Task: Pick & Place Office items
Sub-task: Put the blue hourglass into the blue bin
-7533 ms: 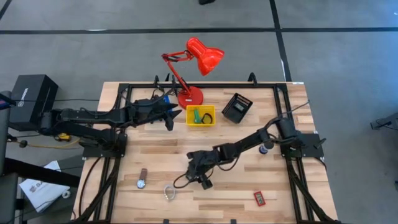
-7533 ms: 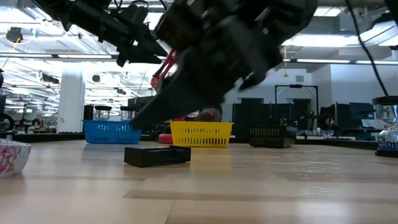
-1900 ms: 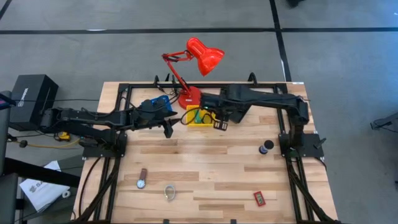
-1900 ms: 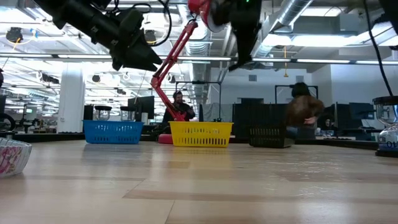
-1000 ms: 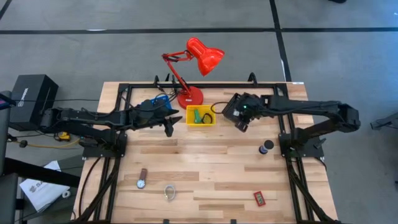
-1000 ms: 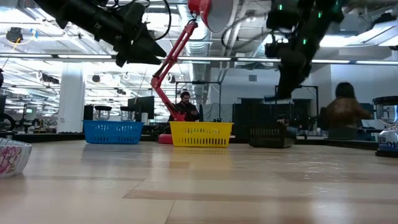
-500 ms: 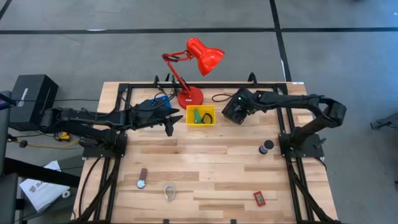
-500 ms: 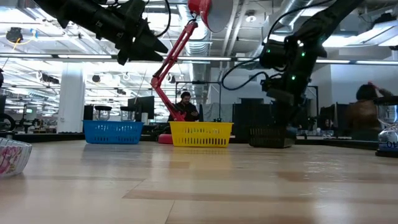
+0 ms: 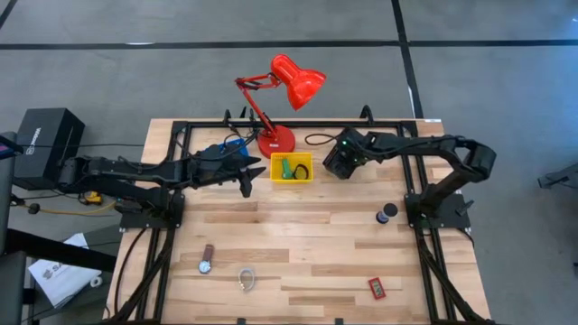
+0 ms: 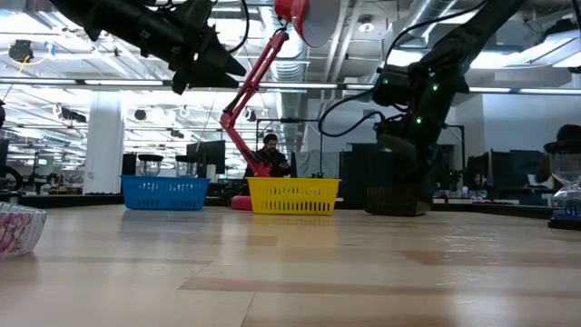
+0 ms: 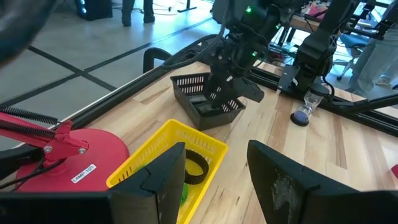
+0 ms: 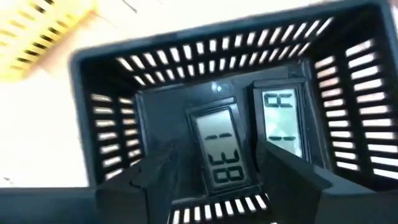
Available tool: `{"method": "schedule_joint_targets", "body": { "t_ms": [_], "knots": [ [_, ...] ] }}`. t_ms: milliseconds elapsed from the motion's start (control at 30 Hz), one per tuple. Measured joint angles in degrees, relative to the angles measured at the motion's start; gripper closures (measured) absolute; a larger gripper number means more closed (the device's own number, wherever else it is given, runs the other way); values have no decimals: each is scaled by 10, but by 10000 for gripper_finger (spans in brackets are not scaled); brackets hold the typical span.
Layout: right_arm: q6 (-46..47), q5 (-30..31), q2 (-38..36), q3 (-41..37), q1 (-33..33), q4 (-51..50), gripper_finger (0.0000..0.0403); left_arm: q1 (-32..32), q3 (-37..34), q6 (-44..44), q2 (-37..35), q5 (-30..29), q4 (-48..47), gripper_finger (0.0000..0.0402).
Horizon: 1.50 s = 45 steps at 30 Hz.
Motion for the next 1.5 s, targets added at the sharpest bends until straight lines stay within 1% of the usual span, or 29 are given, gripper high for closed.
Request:
{"method": "schedule_joint_targets", "body": {
  "t_ms": [133,267,500,733,900,1100,1200,1333,1500],
  "knots": [
    [0,0,-10,0,0,0,176,0,0,0,0,0,1,234],
    [-1,0,-11,0,0,0,169,0,0,0,0,0,2,234],
    [-2,0,-11,0,0,0,172,0,0,0,0,0,2,234],
    [-2,0,-11,0,7,-1,186,0,0,0,0,0,5,234],
    [-26,1,-11,0,32,6,192,0,0,0,0,0,5,234],
    [-41,45,-13,1,76,51,194,0,0,0,0,0,5,234],
    [-41,45,-26,18,95,20,194,0,0,0,0,0,6,234],
    [-20,46,-62,37,126,-63,194,1,0,0,0,-1,13,234],
    [31,46,-136,40,179,-150,194,11,0,0,0,-5,24,234]
  ]
}}
